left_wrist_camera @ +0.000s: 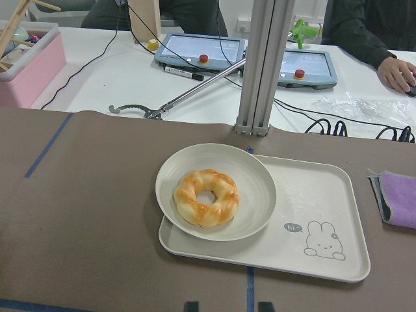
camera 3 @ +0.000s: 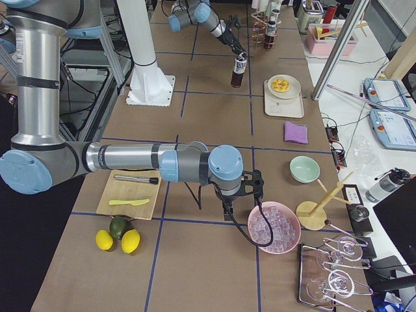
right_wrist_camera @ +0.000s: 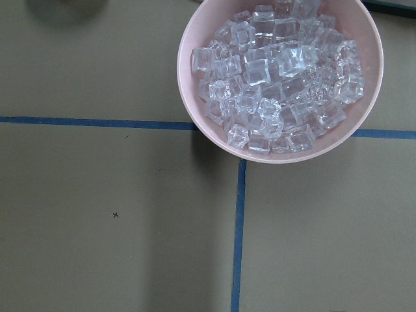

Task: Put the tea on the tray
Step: 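Carry the bottle with the left gripper to the table center and release it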

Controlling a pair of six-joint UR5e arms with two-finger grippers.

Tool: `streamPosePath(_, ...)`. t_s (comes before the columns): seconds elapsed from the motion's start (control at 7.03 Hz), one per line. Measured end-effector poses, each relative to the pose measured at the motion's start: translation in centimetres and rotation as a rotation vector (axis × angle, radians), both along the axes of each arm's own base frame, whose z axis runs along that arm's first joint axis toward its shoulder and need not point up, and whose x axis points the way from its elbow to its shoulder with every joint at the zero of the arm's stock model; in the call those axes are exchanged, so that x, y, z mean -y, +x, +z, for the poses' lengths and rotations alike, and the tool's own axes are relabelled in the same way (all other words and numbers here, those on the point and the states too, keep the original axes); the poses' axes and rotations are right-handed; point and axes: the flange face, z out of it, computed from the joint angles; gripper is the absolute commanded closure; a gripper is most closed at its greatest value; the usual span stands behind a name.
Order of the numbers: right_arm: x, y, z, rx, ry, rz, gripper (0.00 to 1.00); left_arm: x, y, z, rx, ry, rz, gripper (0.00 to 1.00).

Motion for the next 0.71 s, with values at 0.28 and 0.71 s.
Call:
streamPosePath(0.28, 0.0, 0.0, 0.0, 0.000, -0.001, 0.000, 0.00, 0.5, 1.2, 0.4, 0.003, -0.007, -0.007, 1.00)
streamPosePath(0.71, 0.1, 0.0, 0.1, 0.000, -0.002, 0.000, 0.00, -0.1, 1.9, 0.7, 0.007, -0.010, 0.004, 1.00)
